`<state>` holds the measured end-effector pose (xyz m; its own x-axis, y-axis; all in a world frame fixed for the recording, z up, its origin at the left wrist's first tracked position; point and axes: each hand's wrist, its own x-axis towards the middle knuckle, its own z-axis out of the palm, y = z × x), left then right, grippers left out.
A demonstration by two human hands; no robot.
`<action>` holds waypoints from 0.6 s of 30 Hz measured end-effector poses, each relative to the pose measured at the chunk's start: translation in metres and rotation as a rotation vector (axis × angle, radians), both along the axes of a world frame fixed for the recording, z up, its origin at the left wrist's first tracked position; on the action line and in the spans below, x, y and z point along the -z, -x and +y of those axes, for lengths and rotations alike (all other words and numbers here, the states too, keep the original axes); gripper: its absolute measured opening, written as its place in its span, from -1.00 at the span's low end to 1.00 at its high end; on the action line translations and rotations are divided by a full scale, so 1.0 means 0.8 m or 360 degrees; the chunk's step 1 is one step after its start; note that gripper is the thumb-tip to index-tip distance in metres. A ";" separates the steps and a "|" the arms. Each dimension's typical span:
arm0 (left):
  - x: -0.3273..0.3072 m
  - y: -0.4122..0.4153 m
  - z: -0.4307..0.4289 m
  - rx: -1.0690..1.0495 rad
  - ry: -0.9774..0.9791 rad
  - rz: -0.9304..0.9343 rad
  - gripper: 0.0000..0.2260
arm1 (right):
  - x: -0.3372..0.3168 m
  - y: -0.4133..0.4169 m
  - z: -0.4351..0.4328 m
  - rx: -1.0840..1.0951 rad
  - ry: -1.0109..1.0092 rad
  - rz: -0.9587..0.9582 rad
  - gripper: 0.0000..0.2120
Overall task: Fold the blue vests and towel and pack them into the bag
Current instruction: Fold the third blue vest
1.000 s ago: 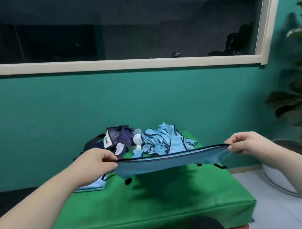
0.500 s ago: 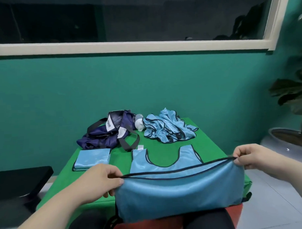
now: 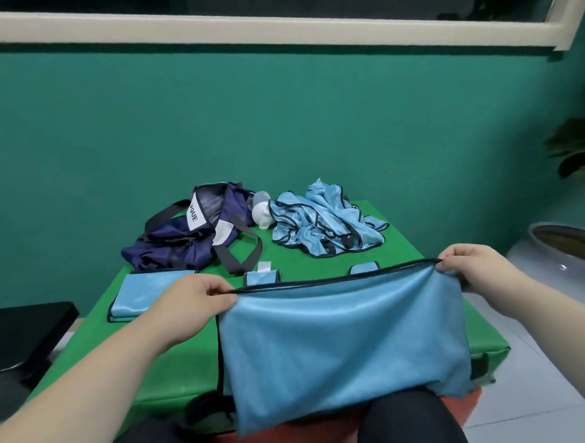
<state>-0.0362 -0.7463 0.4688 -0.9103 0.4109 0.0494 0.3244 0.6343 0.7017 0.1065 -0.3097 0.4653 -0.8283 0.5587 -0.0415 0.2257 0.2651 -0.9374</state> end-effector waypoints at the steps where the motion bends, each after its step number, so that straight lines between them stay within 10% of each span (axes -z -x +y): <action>1: 0.003 0.013 0.007 -0.0015 -0.0004 0.0019 -0.89 | 0.004 0.016 0.003 0.0040 -0.0009 -0.0002 -0.86; 14: 0.052 0.202 0.108 -0.0317 0.0042 0.0039 -0.87 | 0.072 0.227 0.051 0.0289 -0.0483 -0.0231 -0.96; 18: 0.086 0.206 0.114 -0.0309 0.0145 0.0116 -0.61 | 0.118 0.244 0.043 0.0096 -0.0891 -0.0594 -0.59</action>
<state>-0.2010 -0.6548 0.4004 -0.9682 0.2342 0.0884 0.2377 0.7494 0.6180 -0.0889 -0.2750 0.3712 -0.7814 0.6240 -0.0094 0.5372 0.6650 -0.5188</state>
